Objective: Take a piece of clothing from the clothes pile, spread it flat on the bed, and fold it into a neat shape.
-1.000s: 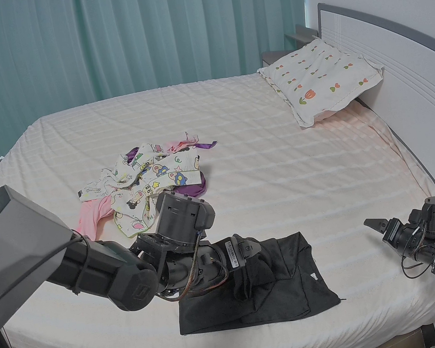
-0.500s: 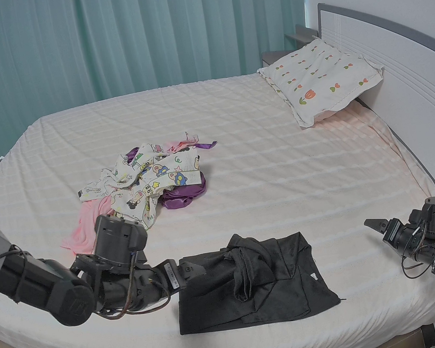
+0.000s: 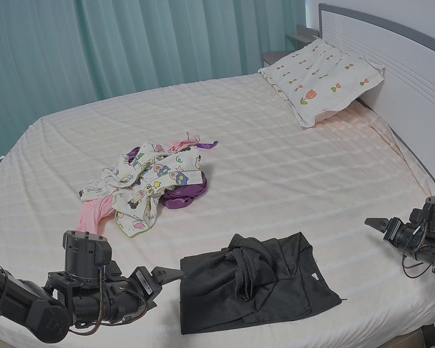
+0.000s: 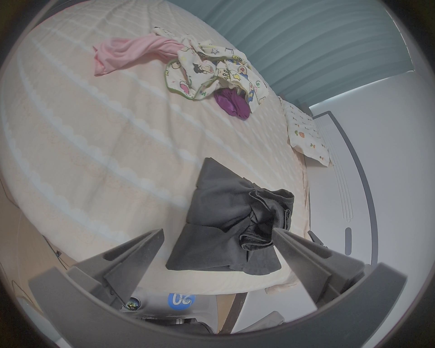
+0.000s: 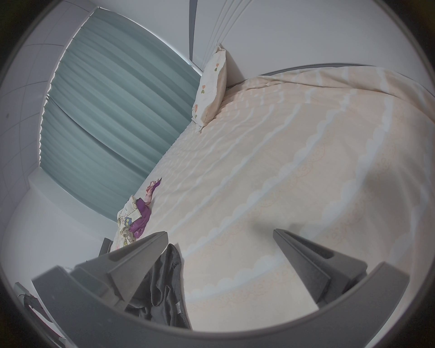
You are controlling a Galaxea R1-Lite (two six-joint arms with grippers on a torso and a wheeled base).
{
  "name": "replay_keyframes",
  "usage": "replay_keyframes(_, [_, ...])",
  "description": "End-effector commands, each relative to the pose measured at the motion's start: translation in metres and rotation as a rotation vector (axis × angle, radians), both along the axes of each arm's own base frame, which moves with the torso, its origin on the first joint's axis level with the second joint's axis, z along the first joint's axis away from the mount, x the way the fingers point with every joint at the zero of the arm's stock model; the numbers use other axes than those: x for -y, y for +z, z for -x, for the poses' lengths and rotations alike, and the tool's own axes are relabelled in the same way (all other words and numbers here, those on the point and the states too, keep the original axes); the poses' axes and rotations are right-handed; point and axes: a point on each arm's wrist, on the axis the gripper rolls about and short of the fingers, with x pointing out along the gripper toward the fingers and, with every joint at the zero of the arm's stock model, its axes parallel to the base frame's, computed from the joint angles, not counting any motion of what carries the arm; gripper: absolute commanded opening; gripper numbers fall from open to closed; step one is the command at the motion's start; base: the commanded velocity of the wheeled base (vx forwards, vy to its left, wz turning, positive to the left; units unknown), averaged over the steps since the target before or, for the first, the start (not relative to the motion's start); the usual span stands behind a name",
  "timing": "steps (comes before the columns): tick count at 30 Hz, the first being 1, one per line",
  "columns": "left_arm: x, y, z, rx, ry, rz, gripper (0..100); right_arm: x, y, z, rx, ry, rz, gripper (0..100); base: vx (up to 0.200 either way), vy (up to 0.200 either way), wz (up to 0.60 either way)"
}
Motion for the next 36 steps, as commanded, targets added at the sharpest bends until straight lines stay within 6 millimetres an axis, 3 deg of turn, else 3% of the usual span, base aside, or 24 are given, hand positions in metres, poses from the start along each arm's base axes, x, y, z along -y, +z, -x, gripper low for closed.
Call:
replay_keyframes(1, [-0.01, -0.008, 0.008, -0.014, 0.017, 0.005, 100, -0.007, 0.007, 0.001, 0.035, 0.021, 0.003, 100, 0.0, 0.2, 0.0])
replay_keyframes(6, [-0.02, -0.01, 0.008, -0.016, 0.054, 0.006, 100, -0.018, 0.017, 0.003, 0.069, 0.034, 0.019, 100, 0.0, 0.2, 0.0])
replay_keyframes(17, [-0.031, -0.012, 0.011, -0.049, 0.031, 0.062, 100, -0.091, 0.044, 0.024, 0.218, 0.186, 0.176, 100, 0.0, 0.2, 0.0])
replay_keyframes(22, [-0.031, -0.013, 0.013, -0.062, 0.013, 0.074, 100, -0.128, 0.043, 0.031, 0.248, 0.271, 0.343, 100, 0.0, 0.2, 0.0])
replay_keyframes(23, [-0.031, -0.013, 0.013, -0.062, 0.013, 0.074, 100, -0.128, 0.043, 0.031, 0.248, 0.271, 0.343, 100, 0.0, 0.0, 0.0])
replay_keyframes(24, [-0.031, -0.013, 0.014, -0.064, 0.011, 0.076, 100, -0.146, 0.045, 0.032, 0.259, 0.296, 0.388, 100, 0.0, 0.0, 0.0])
replay_keyframes(25, [-0.031, -0.014, 0.014, -0.065, 0.011, 0.075, 100, -0.152, 0.044, 0.032, 0.254, 0.309, 0.405, 100, 0.0, 0.0, 0.0])
replay_keyframes(30, [-0.031, -0.015, 0.014, -0.07, 0.01, 0.075, 100, -0.166, 0.034, 0.023, 0.199, 0.348, 0.514, 100, 0.0, 0.0, 0.0])
replay_keyframes(36, [-0.03, -0.015, 0.014, -0.073, 0.008, 0.075, 100, -0.166, 0.015, 0.016, 0.142, 0.384, 0.633, 100, 0.0, 0.0, 0.0])
